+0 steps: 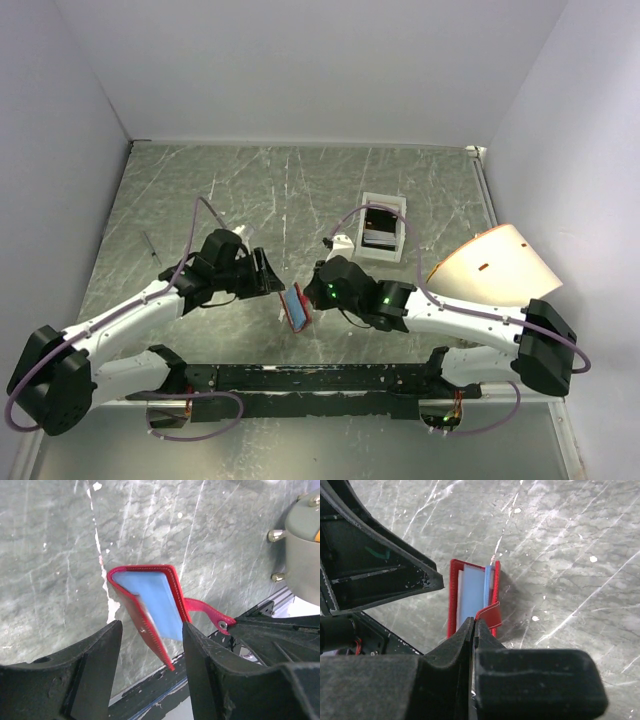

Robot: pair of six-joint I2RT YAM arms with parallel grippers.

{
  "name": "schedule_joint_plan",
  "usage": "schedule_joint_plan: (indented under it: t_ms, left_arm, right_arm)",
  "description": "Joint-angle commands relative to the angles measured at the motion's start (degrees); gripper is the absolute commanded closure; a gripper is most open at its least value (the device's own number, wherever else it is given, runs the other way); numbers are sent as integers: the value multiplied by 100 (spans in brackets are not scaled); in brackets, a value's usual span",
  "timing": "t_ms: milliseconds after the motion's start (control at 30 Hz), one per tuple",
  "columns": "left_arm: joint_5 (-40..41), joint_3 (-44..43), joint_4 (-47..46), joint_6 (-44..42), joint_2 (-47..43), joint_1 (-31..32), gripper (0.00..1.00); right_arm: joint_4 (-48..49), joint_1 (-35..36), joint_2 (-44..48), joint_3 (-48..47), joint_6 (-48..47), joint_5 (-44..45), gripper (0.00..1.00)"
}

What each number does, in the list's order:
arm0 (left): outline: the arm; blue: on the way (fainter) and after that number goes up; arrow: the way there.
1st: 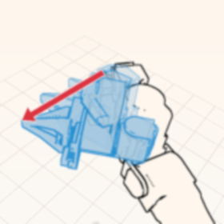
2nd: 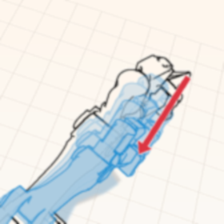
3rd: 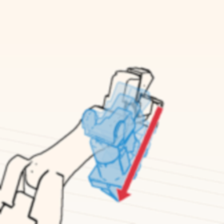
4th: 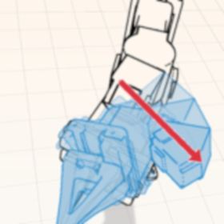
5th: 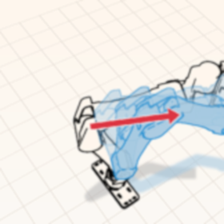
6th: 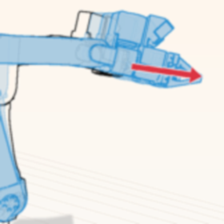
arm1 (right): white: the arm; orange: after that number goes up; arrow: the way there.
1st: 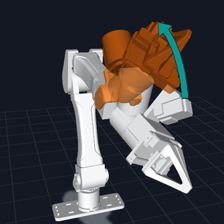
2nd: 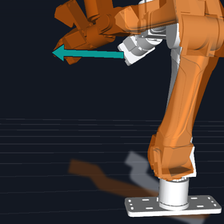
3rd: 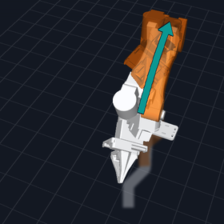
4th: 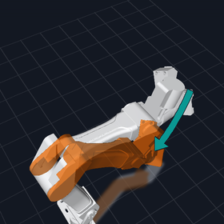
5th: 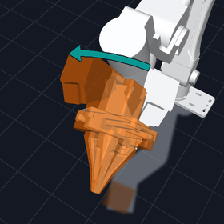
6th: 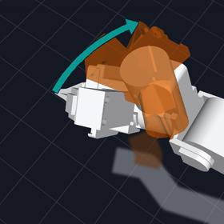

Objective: Put the credit cards into the card holder
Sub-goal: Open the card holder at the center of the board.

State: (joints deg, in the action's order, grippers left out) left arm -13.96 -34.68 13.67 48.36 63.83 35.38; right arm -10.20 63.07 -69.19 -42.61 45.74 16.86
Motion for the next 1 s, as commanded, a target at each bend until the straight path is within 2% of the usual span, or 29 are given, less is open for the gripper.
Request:
schedule_joint_plan:
  t_ms: [0, 200, 367, 633, 833, 967]
  left_arm:
    - [121, -25, 504, -145, -182, -43, 37]
    - [-143, 199, 424, -116, -57, -39, 38]
    - [-360, 401, 228, -142, -95, -40, 36]
    - [54, 140, 694, -116, -363, -39, 34]
    - [-187, 232, 452, -144, -169, -42, 35]
    - [-314, 403, 249, -146, 1, -41, 38]
  right_arm:
    - [289, -39, -8, 134, 217, 8, 100]
    - [46, -127, 76, 256, 277, 177, 100]
    - [251, -146, 439, 413, 304, 43, 100]
    - [635, -146, 506, 352, 465, -183, 100]
    - [270, -207, 187, 282, 519, 12, 100]
    - [-273, -277, 178, 307, 528, 598, 100]
